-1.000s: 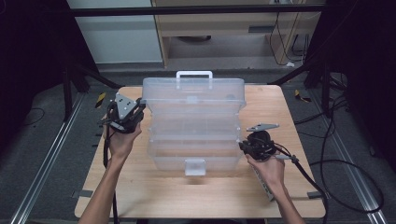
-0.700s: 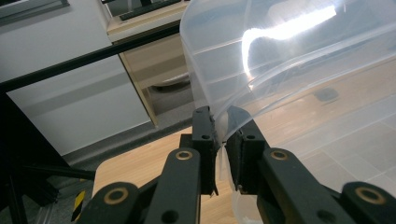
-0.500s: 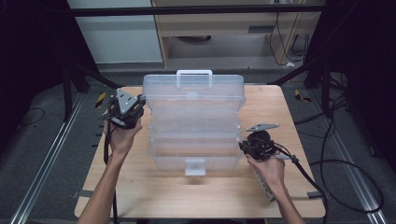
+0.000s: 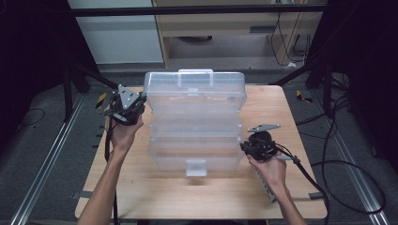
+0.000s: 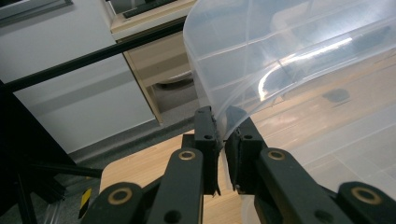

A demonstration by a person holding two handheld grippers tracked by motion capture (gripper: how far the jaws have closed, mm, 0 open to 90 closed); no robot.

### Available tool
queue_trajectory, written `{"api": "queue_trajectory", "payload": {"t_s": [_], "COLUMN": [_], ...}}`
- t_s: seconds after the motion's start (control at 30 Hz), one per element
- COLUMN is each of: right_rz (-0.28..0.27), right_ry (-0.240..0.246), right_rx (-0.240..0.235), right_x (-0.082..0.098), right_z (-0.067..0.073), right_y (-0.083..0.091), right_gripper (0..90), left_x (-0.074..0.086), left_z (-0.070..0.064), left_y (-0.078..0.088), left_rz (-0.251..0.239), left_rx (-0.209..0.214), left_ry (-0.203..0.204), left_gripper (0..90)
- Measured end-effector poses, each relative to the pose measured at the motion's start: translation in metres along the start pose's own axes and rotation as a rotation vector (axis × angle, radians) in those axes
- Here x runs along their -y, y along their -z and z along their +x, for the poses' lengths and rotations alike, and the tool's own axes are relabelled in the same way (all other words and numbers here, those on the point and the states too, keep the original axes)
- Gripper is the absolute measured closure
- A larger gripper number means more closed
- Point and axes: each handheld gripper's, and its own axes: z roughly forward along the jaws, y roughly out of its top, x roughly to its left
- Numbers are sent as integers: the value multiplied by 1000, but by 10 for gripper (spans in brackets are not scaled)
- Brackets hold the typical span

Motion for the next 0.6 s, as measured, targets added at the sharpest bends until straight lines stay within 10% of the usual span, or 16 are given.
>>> {"api": "queue_trajectory", "payload": {"t_s": [0.6], "right_rz": [5], "right_ry": [-1], "right_rx": [1], "right_x": [-1], "right_z": [0], "right_y": [-1], "right_gripper": [781], "left_x": [-11], "left_z": [5], "left_y": [-12], "left_rz": [22], "left_rx": [5], "left_ry": [8], "left_gripper": [838]}}
